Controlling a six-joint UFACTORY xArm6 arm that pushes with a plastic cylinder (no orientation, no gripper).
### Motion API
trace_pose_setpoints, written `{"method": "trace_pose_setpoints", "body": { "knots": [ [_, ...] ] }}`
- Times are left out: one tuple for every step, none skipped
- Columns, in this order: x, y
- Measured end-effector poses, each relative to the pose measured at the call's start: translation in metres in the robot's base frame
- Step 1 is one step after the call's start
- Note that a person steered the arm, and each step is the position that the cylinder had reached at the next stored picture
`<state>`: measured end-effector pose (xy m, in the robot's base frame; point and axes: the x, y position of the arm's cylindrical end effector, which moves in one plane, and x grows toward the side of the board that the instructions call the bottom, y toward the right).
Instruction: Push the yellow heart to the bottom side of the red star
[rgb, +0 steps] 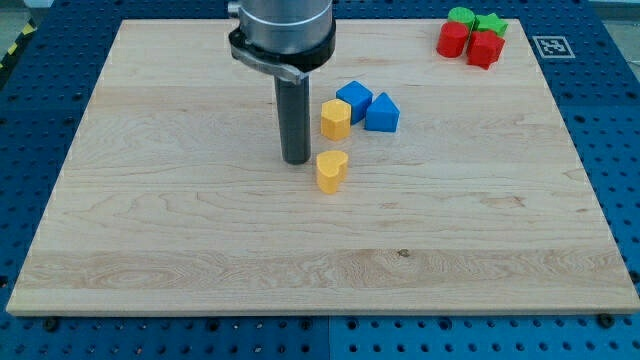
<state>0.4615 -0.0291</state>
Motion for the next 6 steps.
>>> {"method": "trace_pose_setpoints", "body": {
  "knots": [
    [0.031,0.03],
    [0.028,0.075],
    [0.025,0.1],
    [0.034,0.1],
    [0.036,0.108],
    [0.036,0.129]
  ]
}}
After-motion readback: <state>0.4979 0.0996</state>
